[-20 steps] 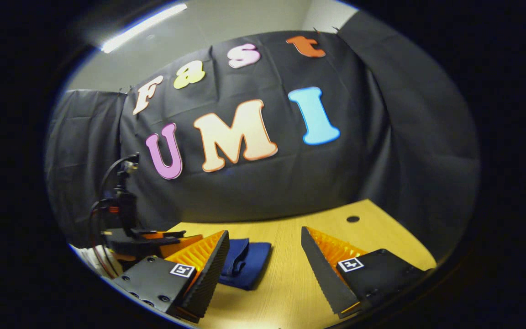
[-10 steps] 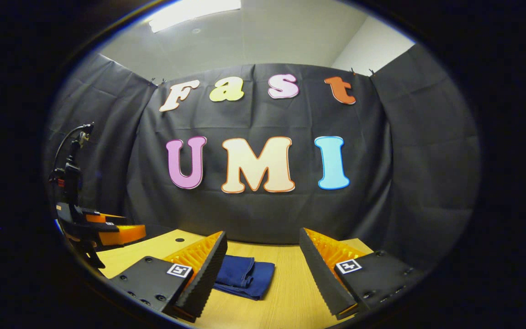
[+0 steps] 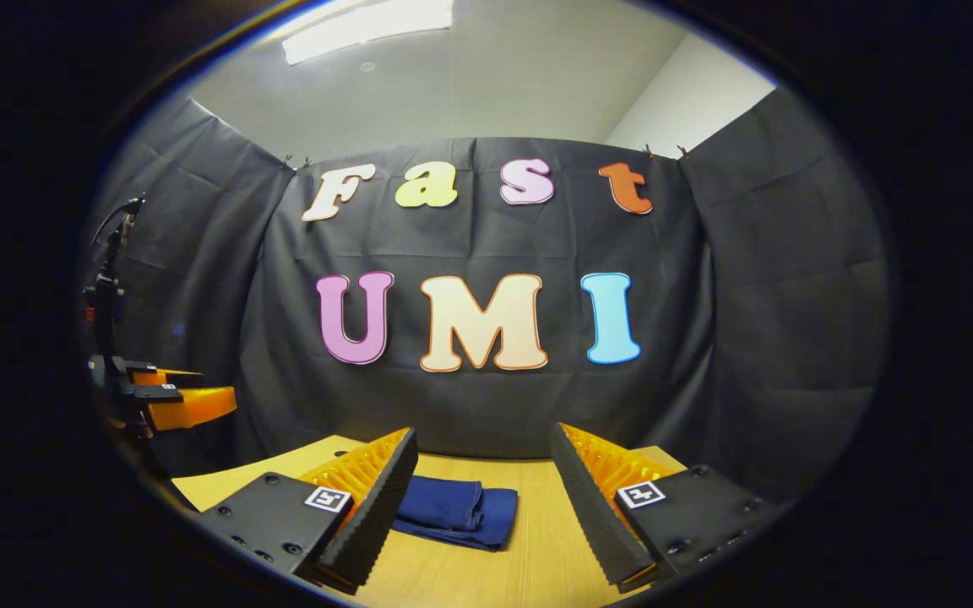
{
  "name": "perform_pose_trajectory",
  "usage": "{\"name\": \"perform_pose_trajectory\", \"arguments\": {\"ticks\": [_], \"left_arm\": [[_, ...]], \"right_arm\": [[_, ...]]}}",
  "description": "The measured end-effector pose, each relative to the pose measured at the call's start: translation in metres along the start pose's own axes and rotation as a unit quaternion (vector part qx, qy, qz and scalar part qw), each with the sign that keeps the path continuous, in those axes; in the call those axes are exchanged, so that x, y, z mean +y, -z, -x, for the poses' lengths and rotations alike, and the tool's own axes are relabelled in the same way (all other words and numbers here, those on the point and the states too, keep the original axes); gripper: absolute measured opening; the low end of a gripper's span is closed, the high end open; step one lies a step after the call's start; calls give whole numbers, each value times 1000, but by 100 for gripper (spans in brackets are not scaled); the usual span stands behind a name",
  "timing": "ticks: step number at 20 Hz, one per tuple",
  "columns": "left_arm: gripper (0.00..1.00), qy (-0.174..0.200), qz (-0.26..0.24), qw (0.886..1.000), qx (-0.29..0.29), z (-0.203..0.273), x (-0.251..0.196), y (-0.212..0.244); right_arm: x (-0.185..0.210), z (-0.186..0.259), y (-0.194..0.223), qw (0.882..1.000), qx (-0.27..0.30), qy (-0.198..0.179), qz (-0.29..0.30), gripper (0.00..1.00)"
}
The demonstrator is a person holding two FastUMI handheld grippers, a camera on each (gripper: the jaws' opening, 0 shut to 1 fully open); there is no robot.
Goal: Grasp the waist and the cuffs of the jeans and fold them to make the two legs overlap; first hold the waist and fold one-third of the jeans toward the cuffs, then hold the cuffs and fold the remaining one-third in the same direction to finish folding.
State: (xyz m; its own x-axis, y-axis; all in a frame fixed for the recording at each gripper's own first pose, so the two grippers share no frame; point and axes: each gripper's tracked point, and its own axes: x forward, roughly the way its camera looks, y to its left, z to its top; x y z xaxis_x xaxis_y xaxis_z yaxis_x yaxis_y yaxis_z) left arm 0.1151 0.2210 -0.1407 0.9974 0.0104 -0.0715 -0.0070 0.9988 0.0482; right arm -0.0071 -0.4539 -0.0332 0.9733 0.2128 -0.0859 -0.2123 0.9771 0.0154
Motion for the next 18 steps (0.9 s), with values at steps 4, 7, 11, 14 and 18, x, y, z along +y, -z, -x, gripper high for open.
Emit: {"name": "perform_pose_trajectory", "arguments": {"ticks": [4,7,11,14,18], "left_arm": [[94,1,-1,1000,1,7,5,0],[94,-2,3,1000,6,9,10,5],[95,-6,7,1000,14,8,15,9],[95,-9,3,1000,19,6,17,11],[95,-11,6,1000,16,6,16,7]], "right_arm": [[6,5,3,1000,5,-5,-6,98],[12,3,6,1000,10,-10,-6,98],[17,2,6,1000,13,-18,-5,98],[18,0,6,1000,16,-24,-9,98],[14,-2,0,1000,10,-29,-7,98]]}}
